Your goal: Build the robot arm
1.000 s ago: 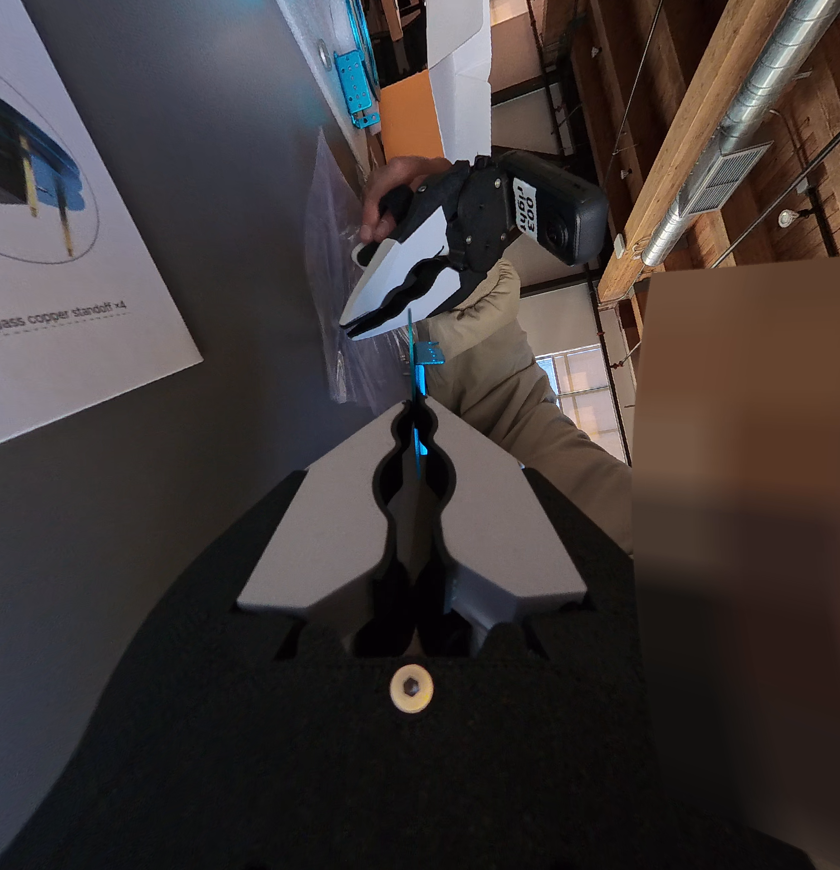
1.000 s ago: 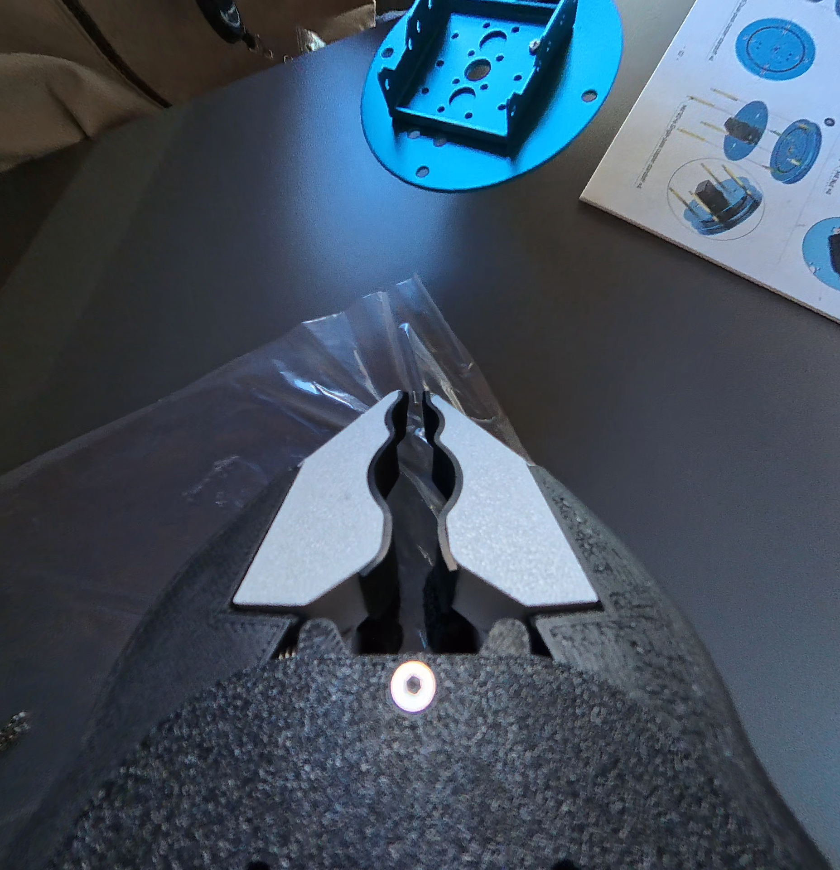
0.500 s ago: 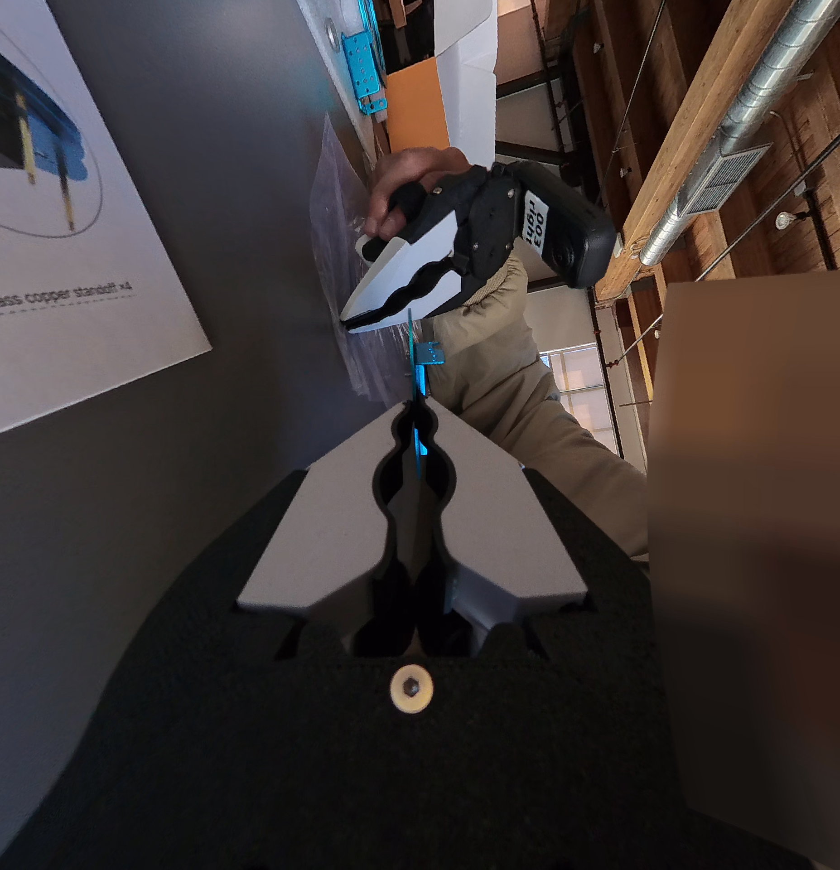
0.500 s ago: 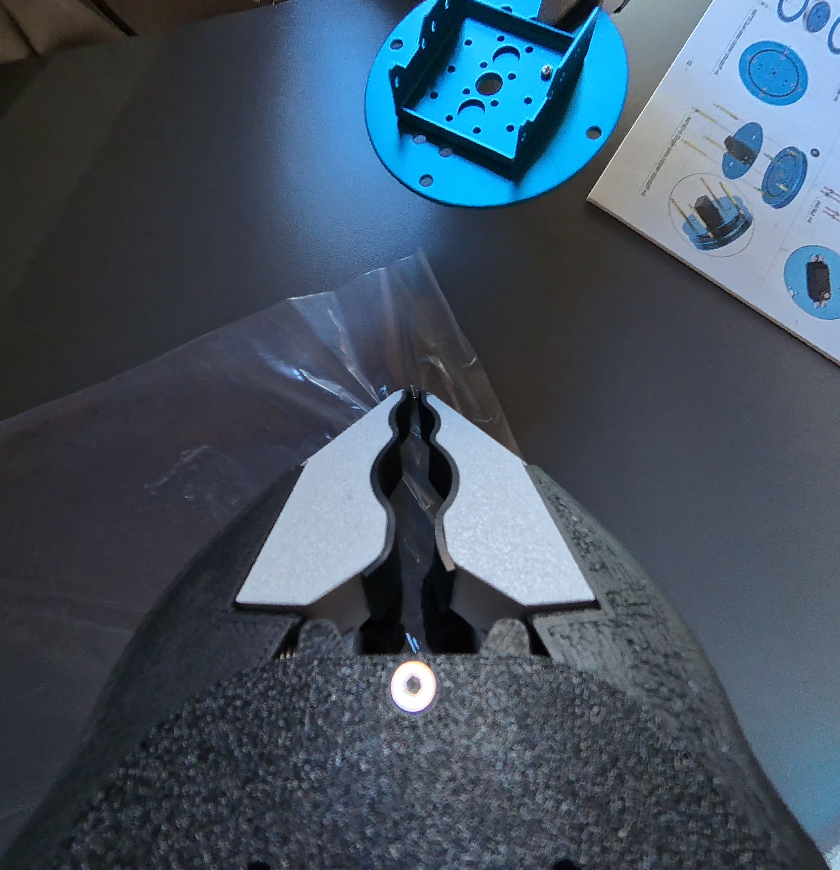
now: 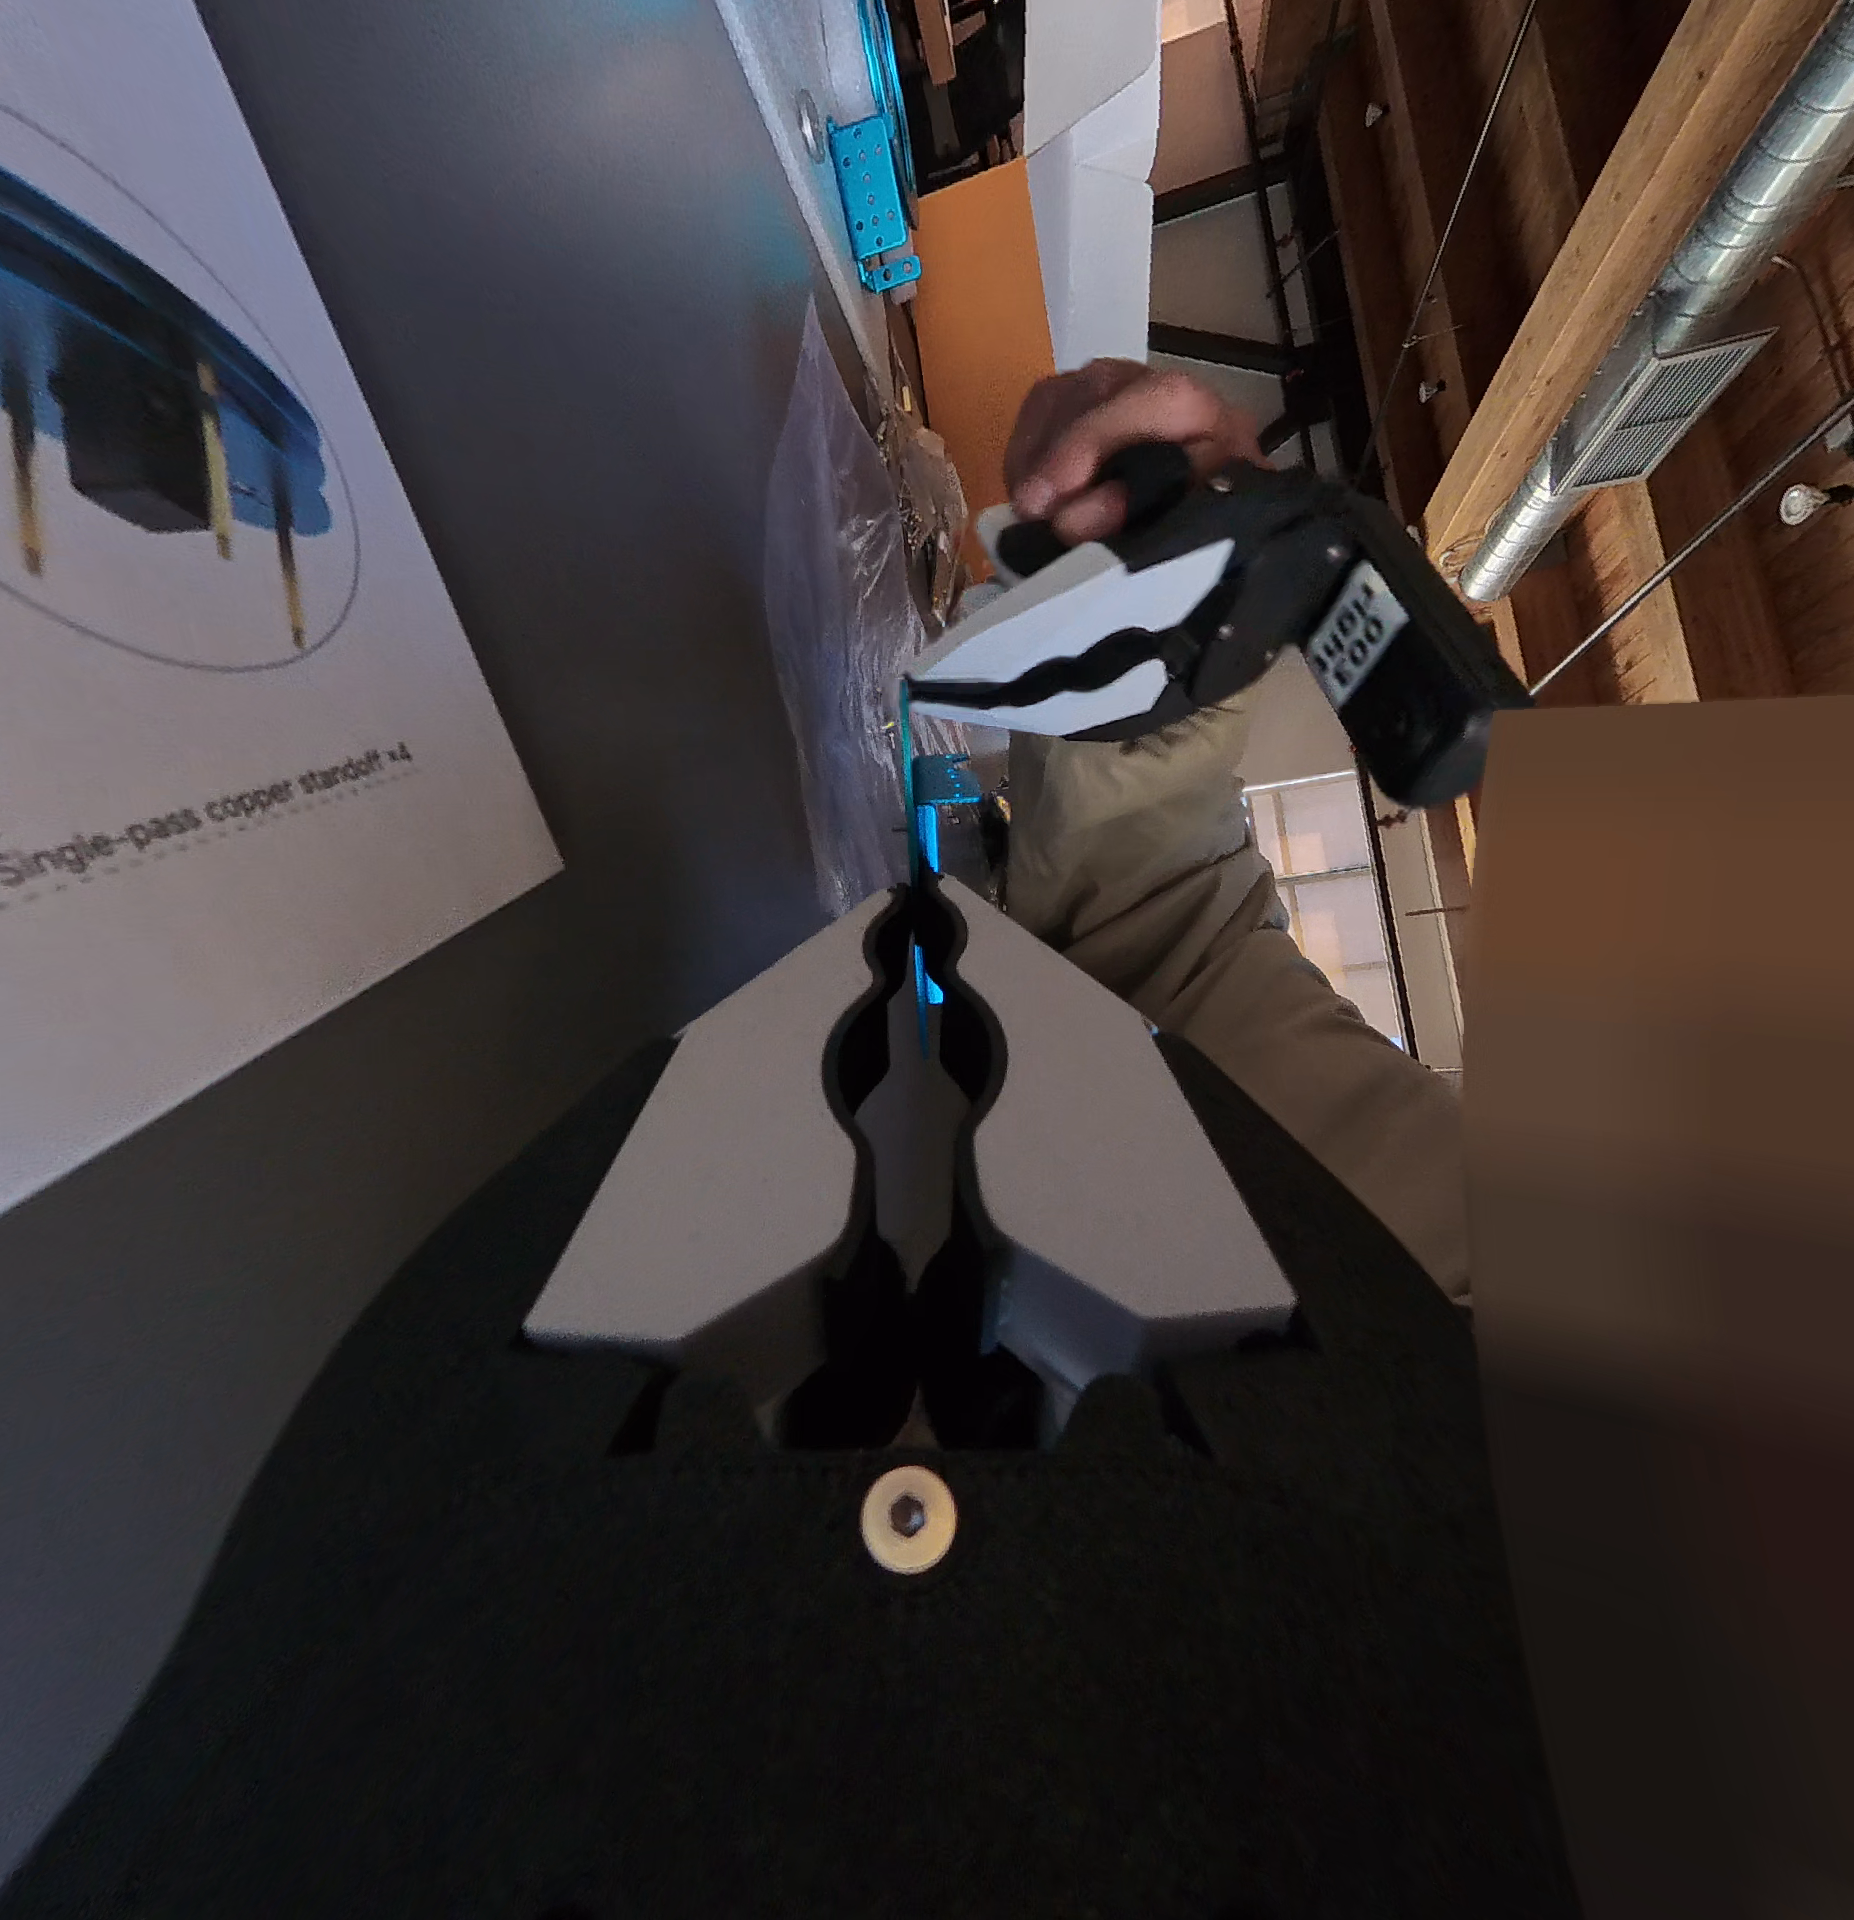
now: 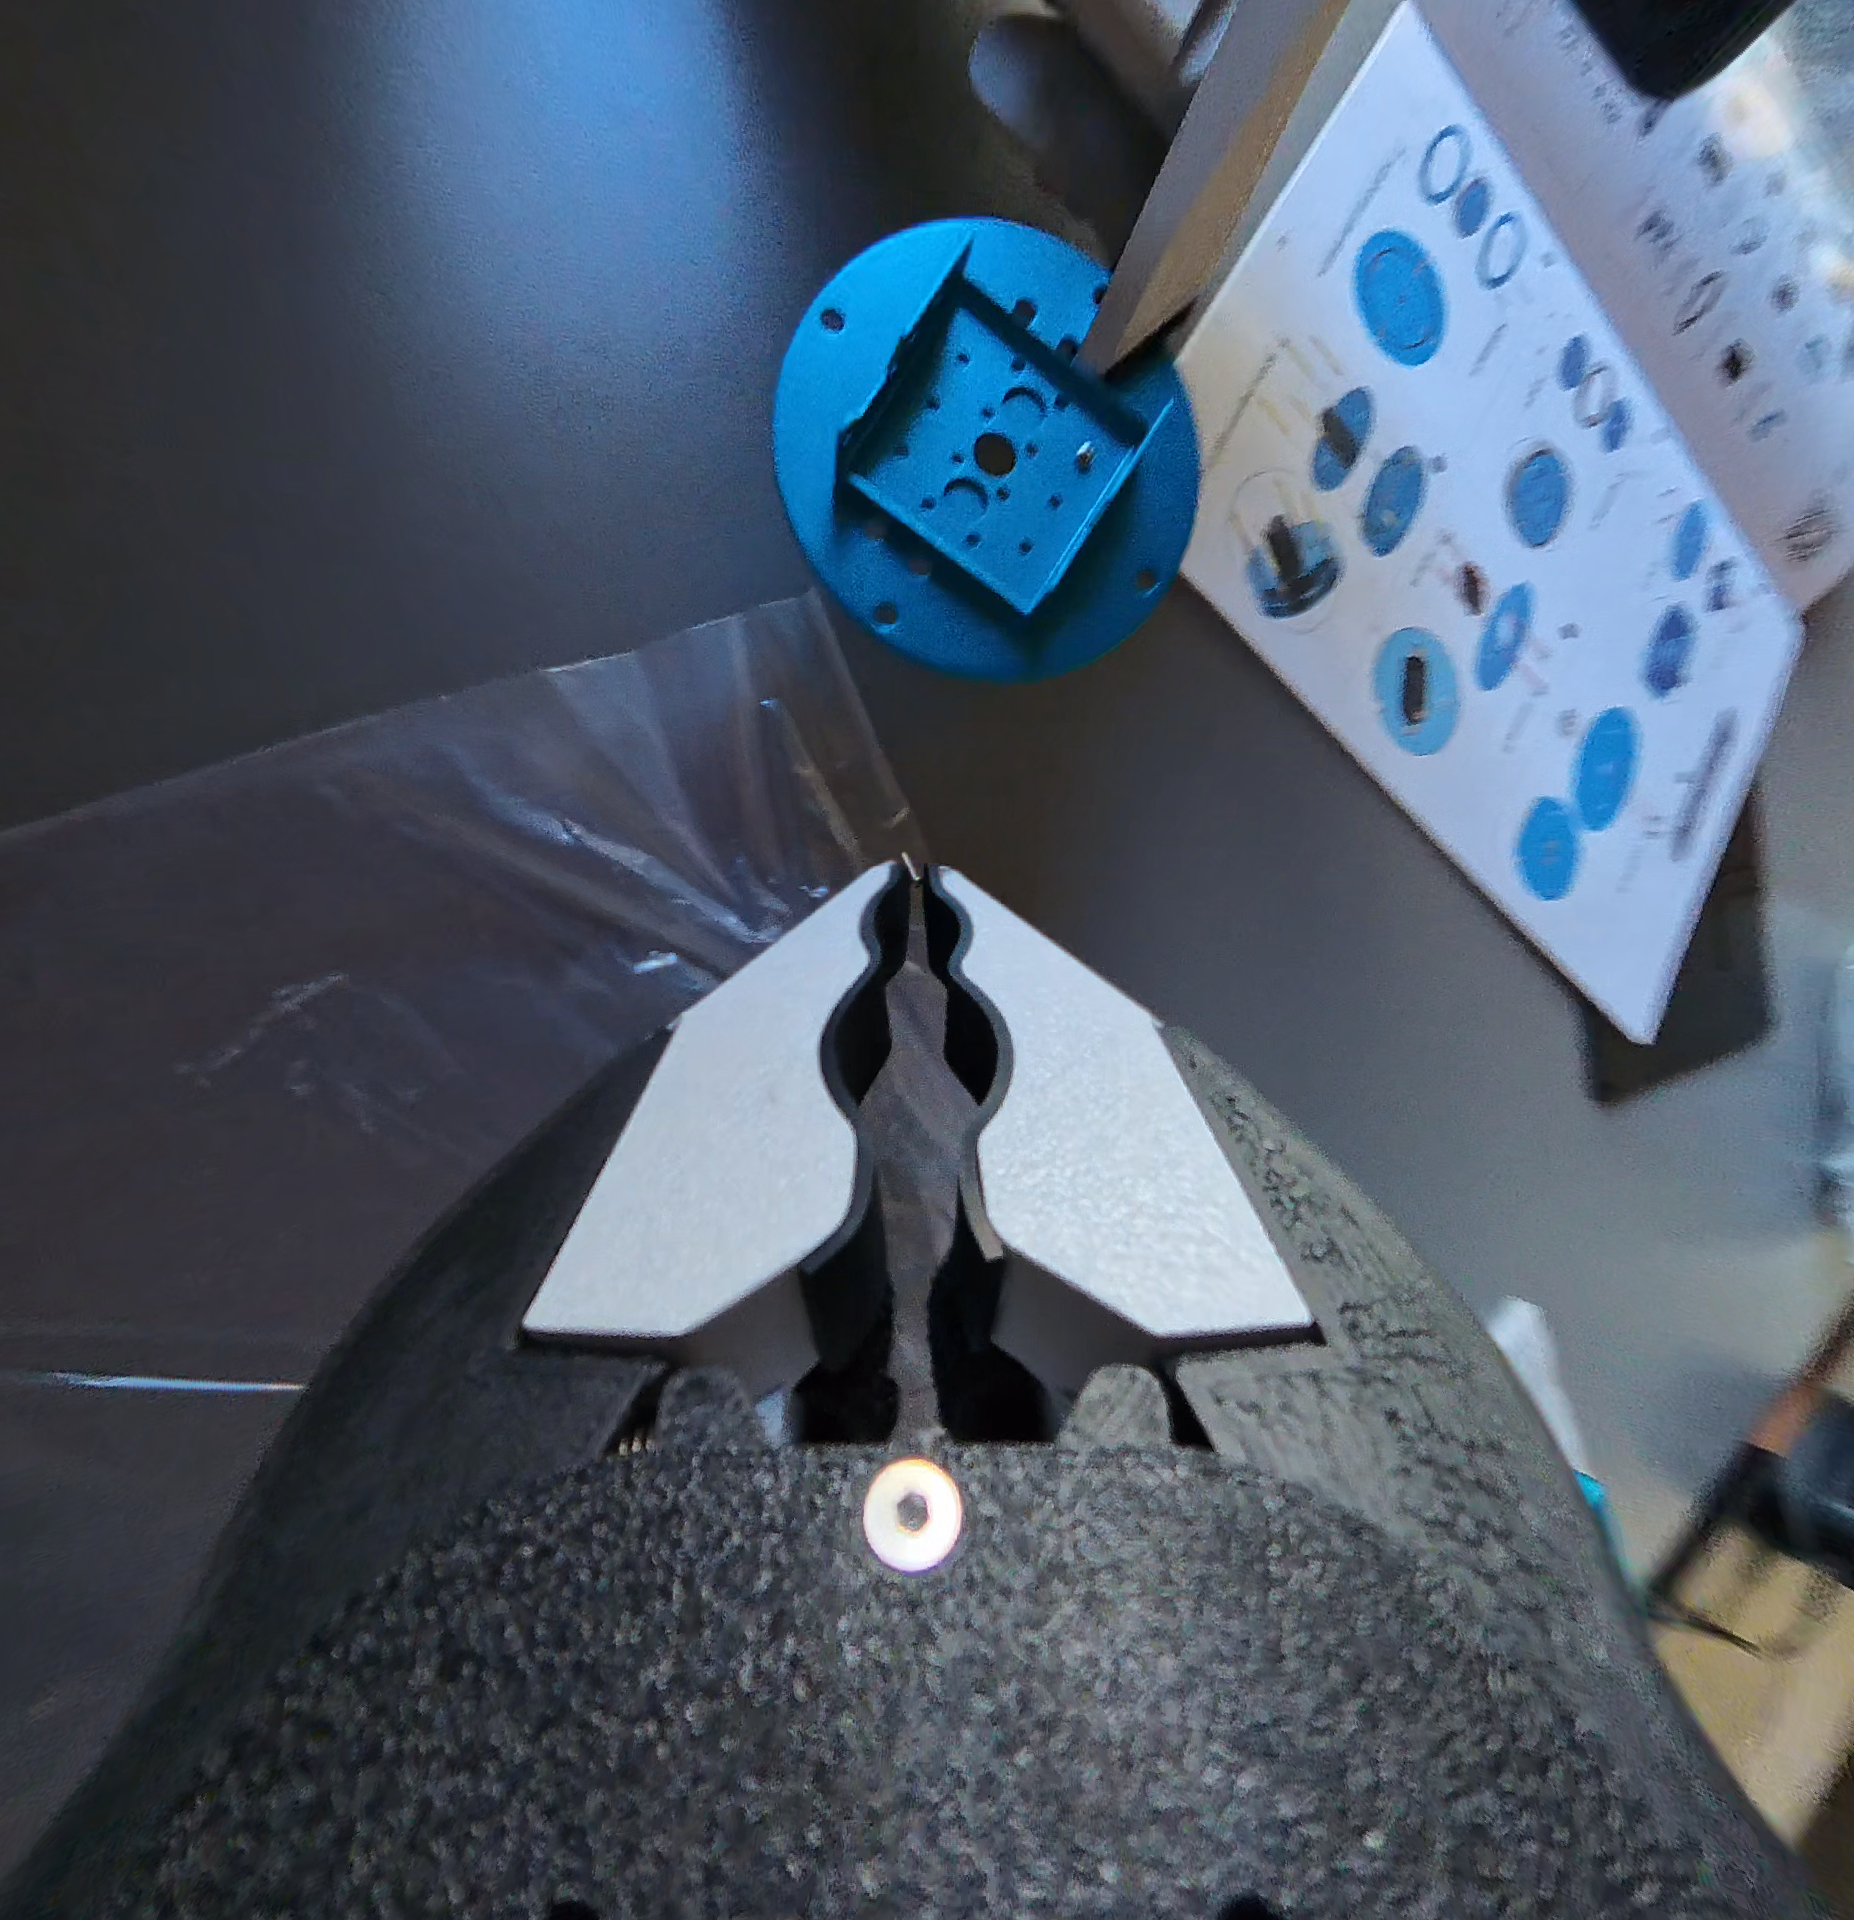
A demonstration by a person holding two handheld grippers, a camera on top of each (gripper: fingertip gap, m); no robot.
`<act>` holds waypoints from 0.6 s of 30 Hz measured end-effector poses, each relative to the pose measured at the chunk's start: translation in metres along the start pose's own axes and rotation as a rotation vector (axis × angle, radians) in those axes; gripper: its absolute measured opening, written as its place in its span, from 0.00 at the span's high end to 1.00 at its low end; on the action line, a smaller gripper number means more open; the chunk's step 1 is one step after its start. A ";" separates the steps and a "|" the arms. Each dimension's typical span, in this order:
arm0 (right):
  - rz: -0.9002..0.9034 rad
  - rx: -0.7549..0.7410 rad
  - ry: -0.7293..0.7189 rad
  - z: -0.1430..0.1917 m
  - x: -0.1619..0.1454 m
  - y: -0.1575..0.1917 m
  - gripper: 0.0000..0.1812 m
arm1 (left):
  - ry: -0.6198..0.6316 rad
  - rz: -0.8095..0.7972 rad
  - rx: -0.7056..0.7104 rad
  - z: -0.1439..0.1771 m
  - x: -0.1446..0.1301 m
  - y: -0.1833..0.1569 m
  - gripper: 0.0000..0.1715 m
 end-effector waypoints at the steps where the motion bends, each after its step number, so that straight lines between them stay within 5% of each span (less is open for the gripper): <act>1: 0.038 -0.050 0.017 0.003 0.005 -0.005 0.99 | 0.001 0.000 0.003 -0.002 0.001 0.001 1.00; 9: 0.560 -0.363 0.094 0.012 0.054 -0.015 0.99 | 0.008 0.083 -0.080 -0.017 0.001 0.002 1.00; 18: 0.809 -0.362 0.218 -0.002 0.052 -0.002 0.99 | 0.002 0.135 -0.140 -0.024 -0.002 -0.001 1.00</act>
Point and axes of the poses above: each gripper's, where its closed fingertips meet, z back along the fingers, x out of its top, y = z × x across the jaws, the point moved 3 cm from there along z, back along the fingers, and after that the axes turned 13 degrees about -x, right-handed, at the moved point
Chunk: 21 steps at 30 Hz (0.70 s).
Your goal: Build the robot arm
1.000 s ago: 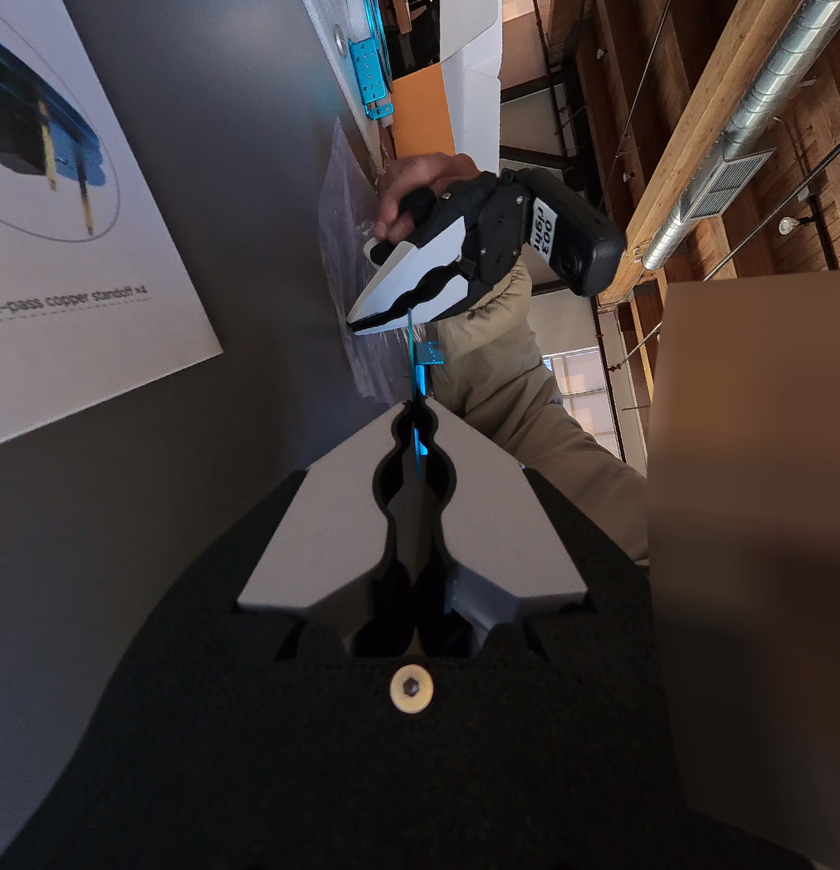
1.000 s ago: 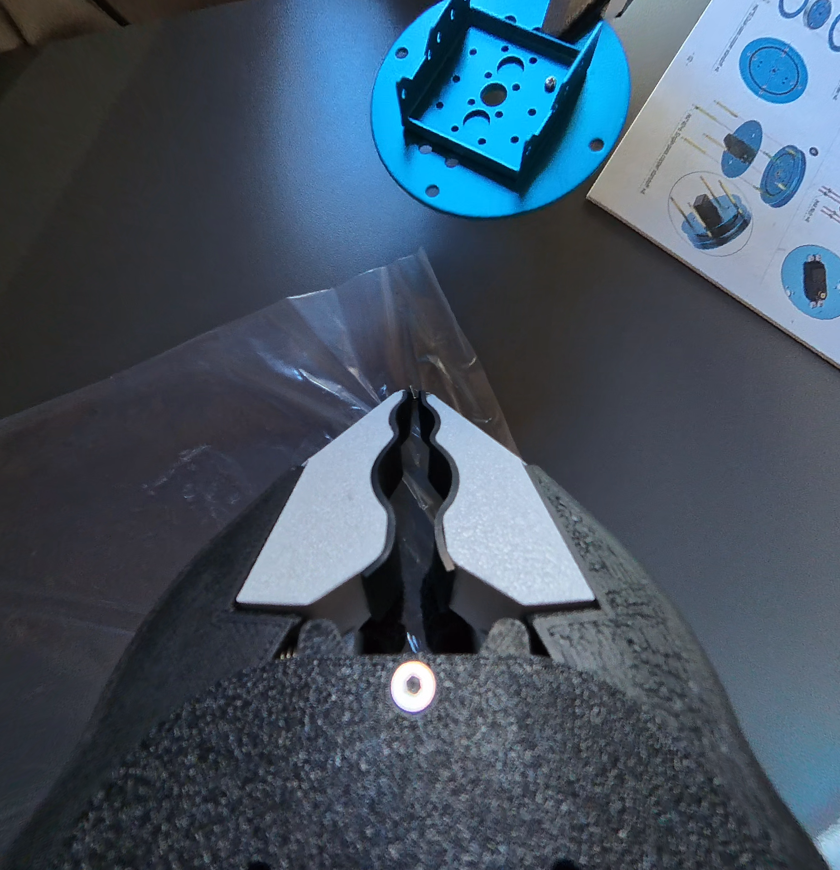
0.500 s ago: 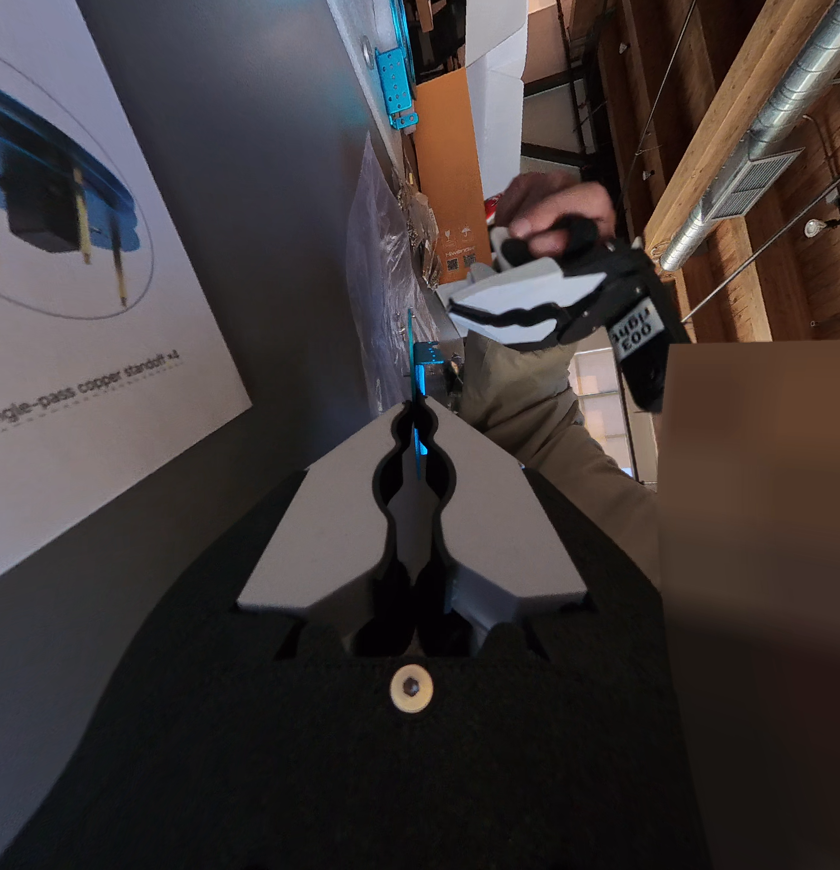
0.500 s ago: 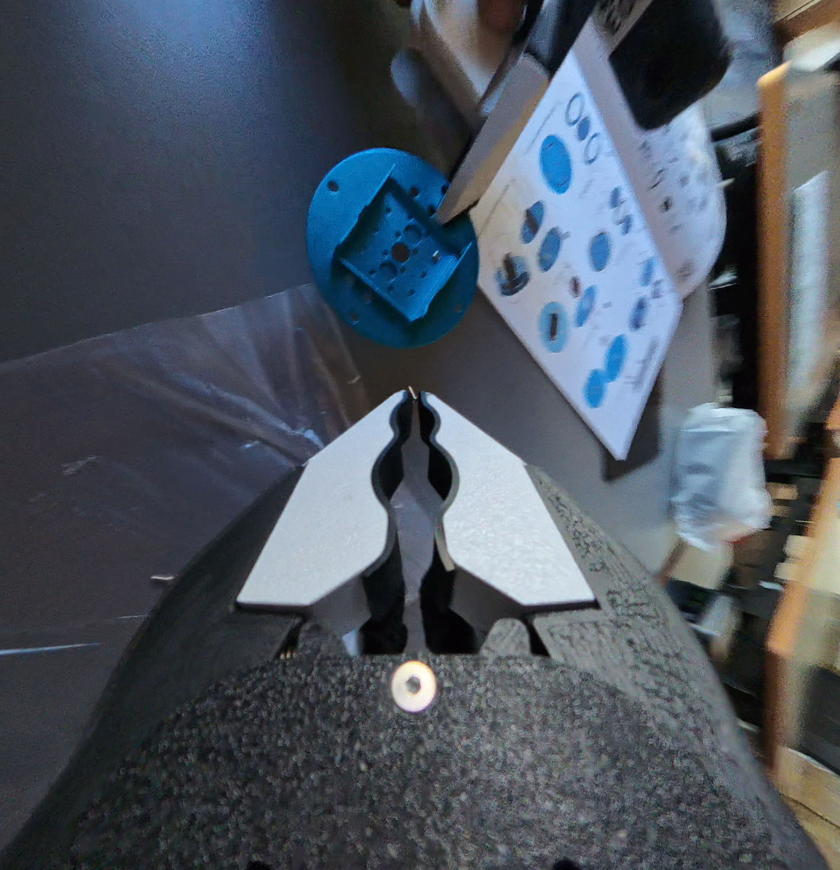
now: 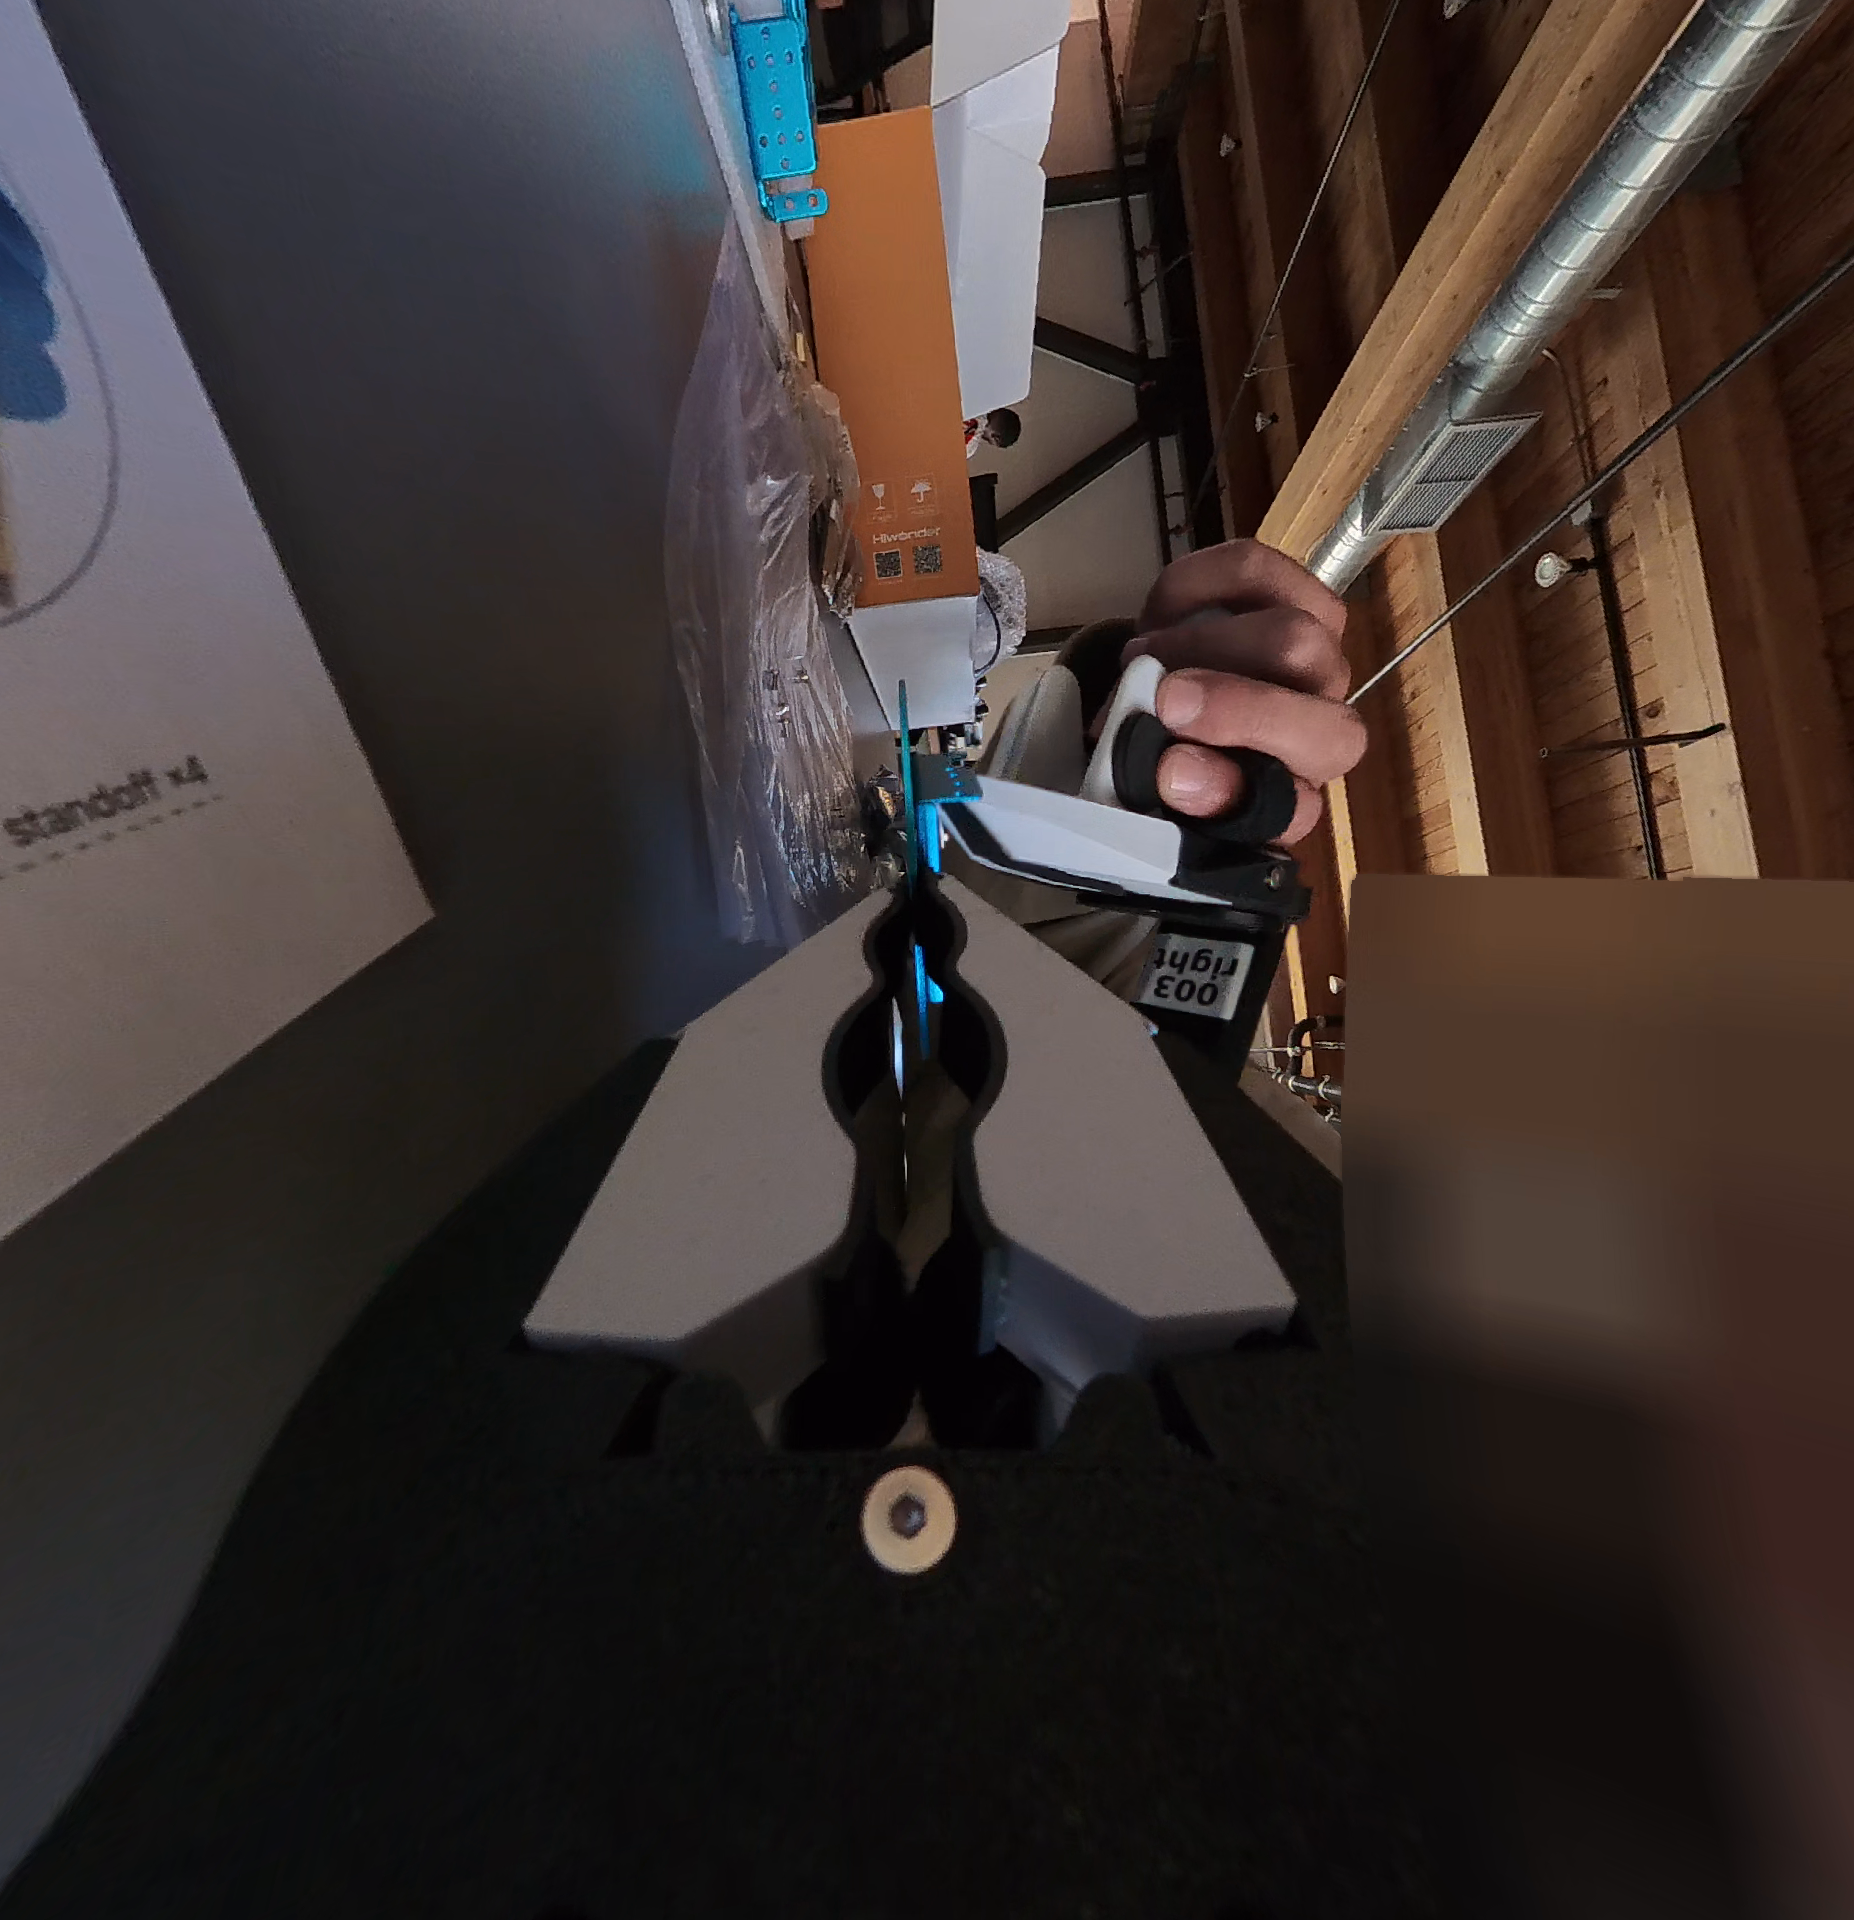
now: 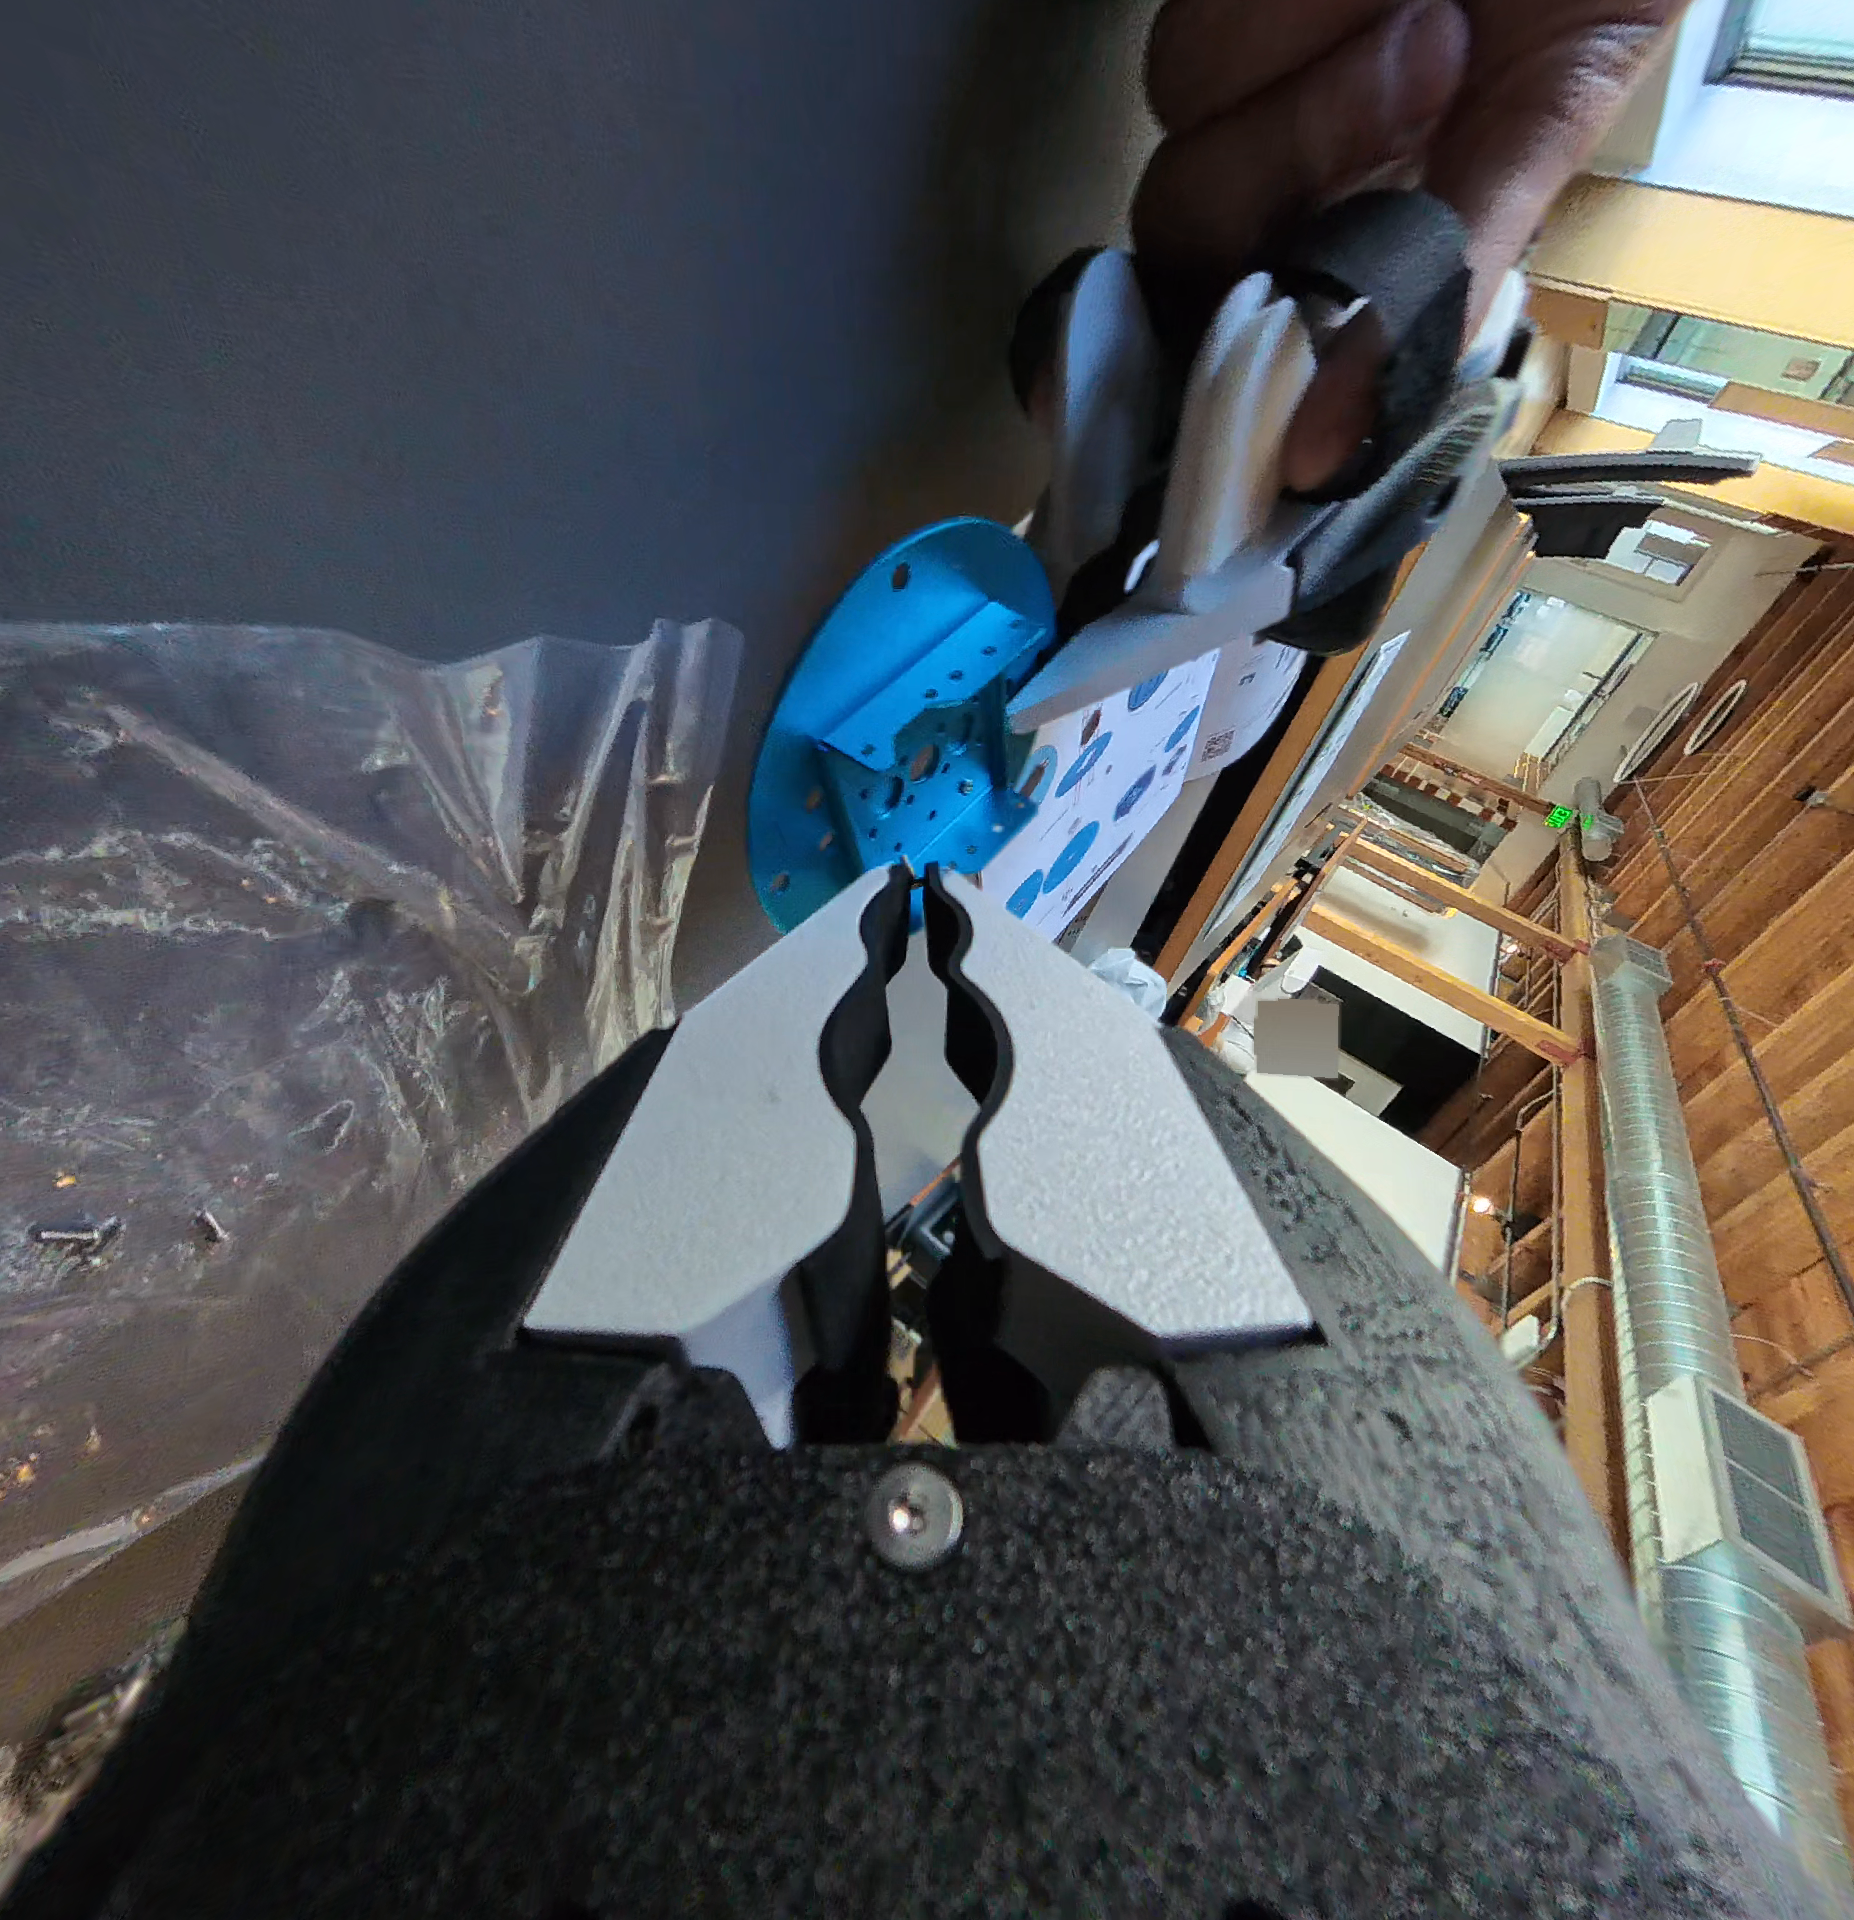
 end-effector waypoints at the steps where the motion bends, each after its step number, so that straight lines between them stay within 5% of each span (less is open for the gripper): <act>1: 0.020 0.003 0.010 -0.001 -0.001 0.001 0.99 | -0.001 -0.005 0.005 0.000 0.000 0.000 1.00; 21: 0.129 0.097 0.054 -0.005 0.004 0.001 0.99 | 0.002 -0.043 0.035 0.002 -0.001 0.002 1.00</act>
Point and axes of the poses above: each gripper's, where its closed fingertips meet, z back along the fingers, x out of its top, y = z × x across the jaws, the point moved 3 cm from there along z, back along the fingers, and after that the axes turned 13 degrees about -x, right-handed, at the moved point
